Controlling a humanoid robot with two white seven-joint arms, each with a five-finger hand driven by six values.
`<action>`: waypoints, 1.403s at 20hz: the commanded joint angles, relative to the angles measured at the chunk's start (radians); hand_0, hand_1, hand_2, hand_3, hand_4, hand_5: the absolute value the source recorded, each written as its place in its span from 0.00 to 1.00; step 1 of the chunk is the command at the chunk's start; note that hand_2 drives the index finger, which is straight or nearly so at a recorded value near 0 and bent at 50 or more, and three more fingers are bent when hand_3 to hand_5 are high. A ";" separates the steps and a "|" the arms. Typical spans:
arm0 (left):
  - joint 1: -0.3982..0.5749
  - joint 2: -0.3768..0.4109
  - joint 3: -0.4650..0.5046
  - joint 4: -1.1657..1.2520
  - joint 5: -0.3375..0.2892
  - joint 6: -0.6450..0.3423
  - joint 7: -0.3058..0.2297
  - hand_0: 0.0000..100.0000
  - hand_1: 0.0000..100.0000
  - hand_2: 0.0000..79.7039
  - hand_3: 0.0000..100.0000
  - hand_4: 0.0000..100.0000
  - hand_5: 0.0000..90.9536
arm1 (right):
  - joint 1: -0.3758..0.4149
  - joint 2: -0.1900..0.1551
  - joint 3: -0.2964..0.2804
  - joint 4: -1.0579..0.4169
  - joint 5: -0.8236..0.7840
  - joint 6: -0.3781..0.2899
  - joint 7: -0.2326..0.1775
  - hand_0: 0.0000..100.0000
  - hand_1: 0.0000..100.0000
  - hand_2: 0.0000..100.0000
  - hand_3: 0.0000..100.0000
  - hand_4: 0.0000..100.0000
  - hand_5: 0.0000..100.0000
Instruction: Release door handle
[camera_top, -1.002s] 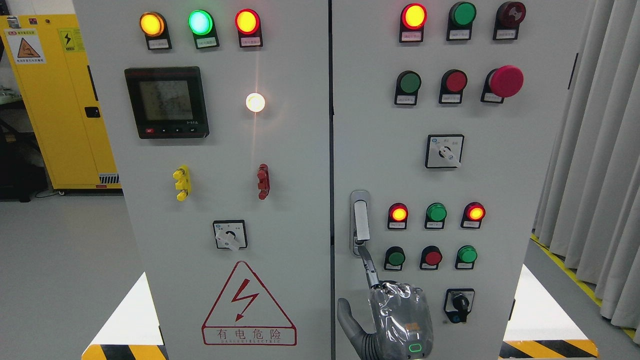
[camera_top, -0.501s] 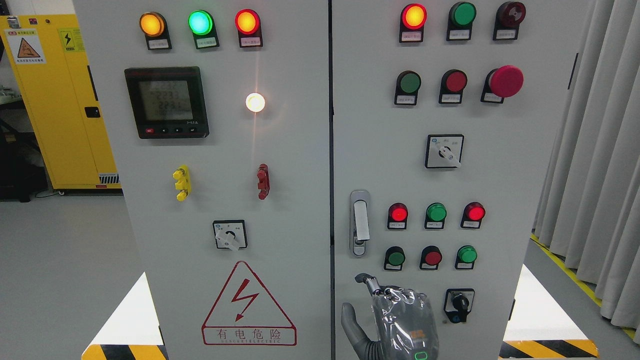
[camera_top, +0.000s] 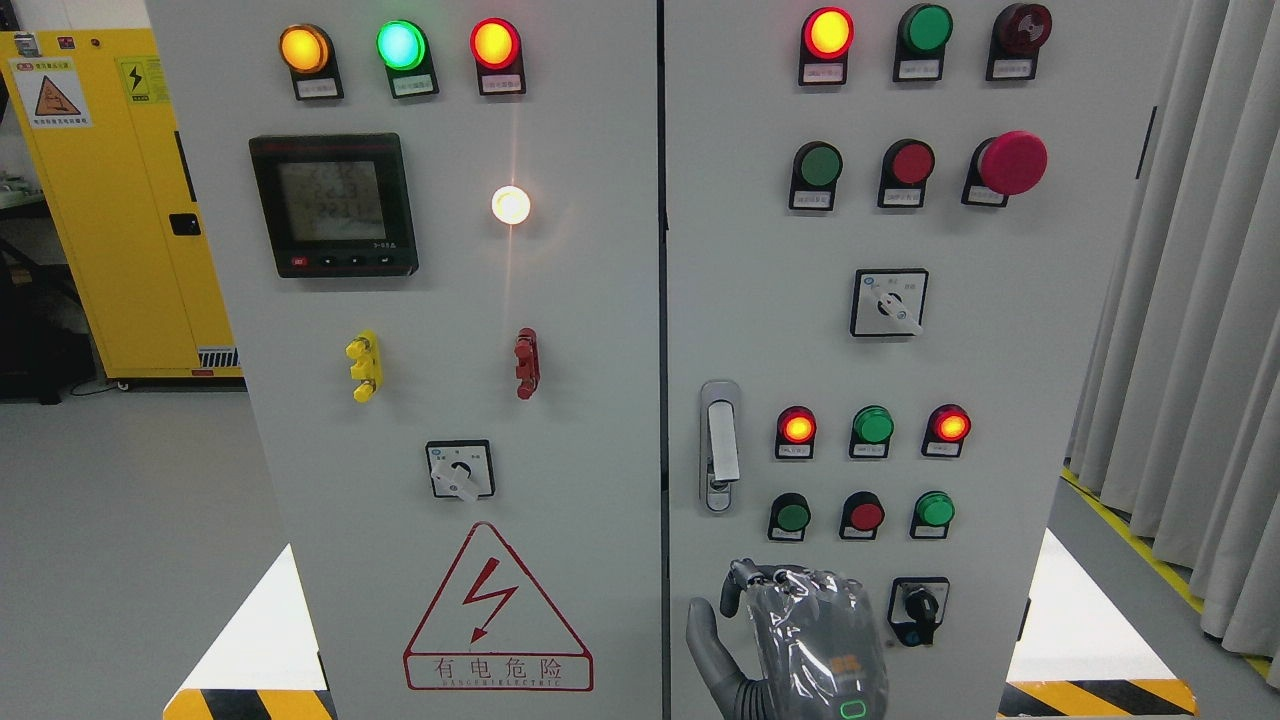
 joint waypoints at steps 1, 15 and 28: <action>0.000 0.000 0.000 -0.012 0.000 -0.001 0.000 0.12 0.56 0.00 0.00 0.00 0.00 | -0.022 0.002 -0.001 -0.066 0.001 -0.009 0.029 0.43 0.28 0.96 1.00 1.00 1.00; 0.000 0.000 0.000 -0.012 0.000 -0.001 0.000 0.12 0.56 0.00 0.00 0.00 0.00 | -0.141 0.000 -0.038 0.003 0.053 0.002 0.052 0.32 0.25 0.99 1.00 1.00 1.00; 0.000 0.000 0.000 -0.012 0.000 -0.001 0.000 0.12 0.56 0.00 0.00 0.00 0.00 | -0.229 0.000 -0.076 0.072 0.056 0.019 0.054 0.30 0.30 0.99 1.00 1.00 1.00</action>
